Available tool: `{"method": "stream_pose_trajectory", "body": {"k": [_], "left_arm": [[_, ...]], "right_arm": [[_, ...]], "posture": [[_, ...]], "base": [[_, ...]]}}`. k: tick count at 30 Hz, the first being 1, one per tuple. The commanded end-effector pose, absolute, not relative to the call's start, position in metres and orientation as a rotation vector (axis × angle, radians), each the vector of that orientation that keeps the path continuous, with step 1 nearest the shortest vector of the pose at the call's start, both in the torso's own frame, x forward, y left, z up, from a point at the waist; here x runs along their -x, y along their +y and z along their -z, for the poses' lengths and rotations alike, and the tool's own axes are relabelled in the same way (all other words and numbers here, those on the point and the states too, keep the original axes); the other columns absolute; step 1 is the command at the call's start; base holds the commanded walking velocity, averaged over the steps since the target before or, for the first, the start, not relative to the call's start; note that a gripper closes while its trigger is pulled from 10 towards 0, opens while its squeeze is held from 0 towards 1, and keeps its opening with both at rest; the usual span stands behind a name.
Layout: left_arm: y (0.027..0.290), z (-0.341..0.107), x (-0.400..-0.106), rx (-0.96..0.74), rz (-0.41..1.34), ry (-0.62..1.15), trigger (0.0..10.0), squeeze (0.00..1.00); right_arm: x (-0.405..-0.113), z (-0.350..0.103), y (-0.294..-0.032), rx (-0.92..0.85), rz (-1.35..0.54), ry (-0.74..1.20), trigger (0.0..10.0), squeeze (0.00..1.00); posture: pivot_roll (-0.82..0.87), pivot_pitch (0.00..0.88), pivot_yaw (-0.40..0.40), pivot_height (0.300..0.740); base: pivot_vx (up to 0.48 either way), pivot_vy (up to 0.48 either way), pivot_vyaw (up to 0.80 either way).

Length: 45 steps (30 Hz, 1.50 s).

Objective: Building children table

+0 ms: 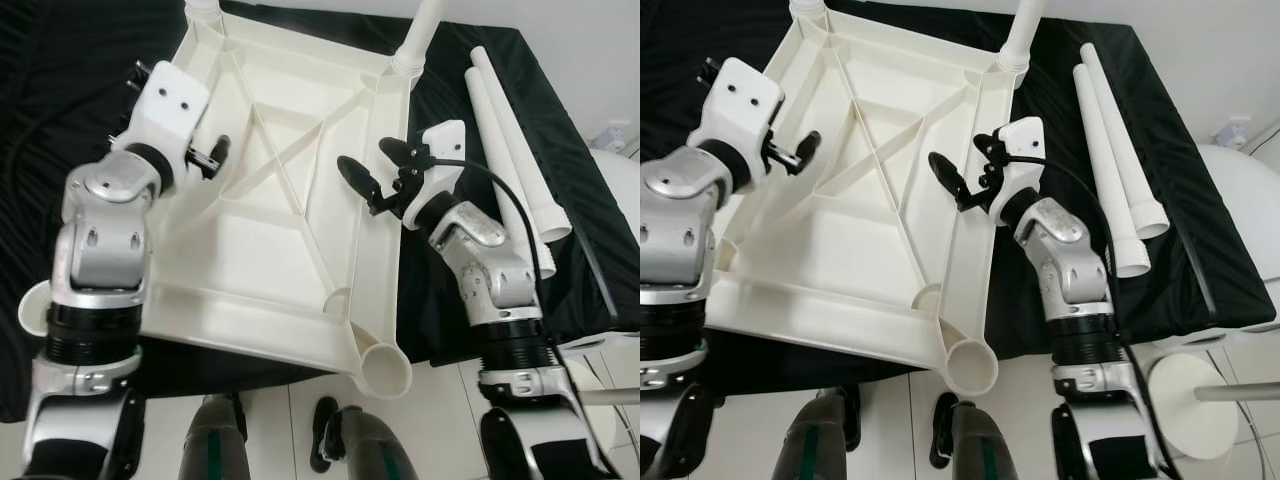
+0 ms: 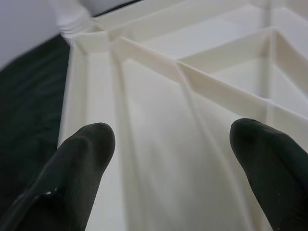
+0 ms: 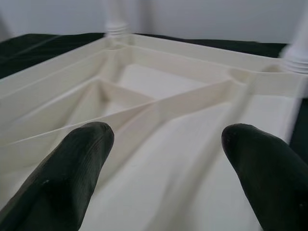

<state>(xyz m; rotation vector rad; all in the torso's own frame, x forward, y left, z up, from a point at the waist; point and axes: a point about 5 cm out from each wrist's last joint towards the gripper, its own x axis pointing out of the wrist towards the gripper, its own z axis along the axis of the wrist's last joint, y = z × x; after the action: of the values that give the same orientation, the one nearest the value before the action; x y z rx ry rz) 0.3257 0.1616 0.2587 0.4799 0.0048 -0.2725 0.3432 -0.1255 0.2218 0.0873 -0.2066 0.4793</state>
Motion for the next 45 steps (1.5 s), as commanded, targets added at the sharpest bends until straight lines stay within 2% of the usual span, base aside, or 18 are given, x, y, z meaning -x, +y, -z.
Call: {"method": "stream_pose_trajectory", "body": {"k": [1,13,17,19,27,38,45], "left_arm": [[0.159,-0.248,-0.328,-0.484,0.236,0.007,10.0,0.0],[0.133,-0.227,-0.331,-0.566,0.401,0.034,10.0,0.0],[0.132,-0.227,-0.331,-0.579,0.412,0.035,10.0,0.0],[0.133,-0.226,-0.329,-0.605,0.429,0.042,10.0,0.0],[0.137,-0.227,-0.32,-0.632,0.432,0.041,10.0,0.0],[0.143,-0.229,-0.311,-0.625,0.426,0.054,10.0,0.0],[0.138,-0.219,-0.299,-0.625,0.485,0.091,10.0,0.0]], "right_arm": [[-0.348,-0.215,-0.141,-0.103,-0.362,-0.182,10.0,0.0],[-0.371,-0.213,-0.18,-0.116,0.0,-0.167,10.0,0.0],[-0.373,-0.212,-0.181,-0.128,0.021,-0.157,10.0,0.0],[-0.38,-0.205,-0.181,-0.198,0.044,-0.104,10.0,0.0],[-0.395,-0.189,-0.163,-0.326,-0.06,0.021,10.0,0.0],[-0.401,-0.189,-0.147,-0.289,-0.135,0.058,10.0,0.0],[-0.408,-0.193,-0.139,-0.267,-0.165,0.062,10.0,0.0]], "posture": [[0.06,0.193,-0.074,0.74],[0.04,0.188,-0.057,0.74],[0.04,0.19,-0.057,0.74],[0.05,0.196,-0.055,0.74],[0.08,0.222,-0.064,0.74],[0.1,0.238,-0.068,0.74],[0.1,0.251,-0.072,0.74]], "base": [[0.0,0.0,0.0],[0.0,0.0,0.0],[0.0,0.0,0.0],[0.0,0.0,0.0],[0.0,0.0,0.0],[0.0,0.0,0.0],[0.0,0.0,0.0]]}}
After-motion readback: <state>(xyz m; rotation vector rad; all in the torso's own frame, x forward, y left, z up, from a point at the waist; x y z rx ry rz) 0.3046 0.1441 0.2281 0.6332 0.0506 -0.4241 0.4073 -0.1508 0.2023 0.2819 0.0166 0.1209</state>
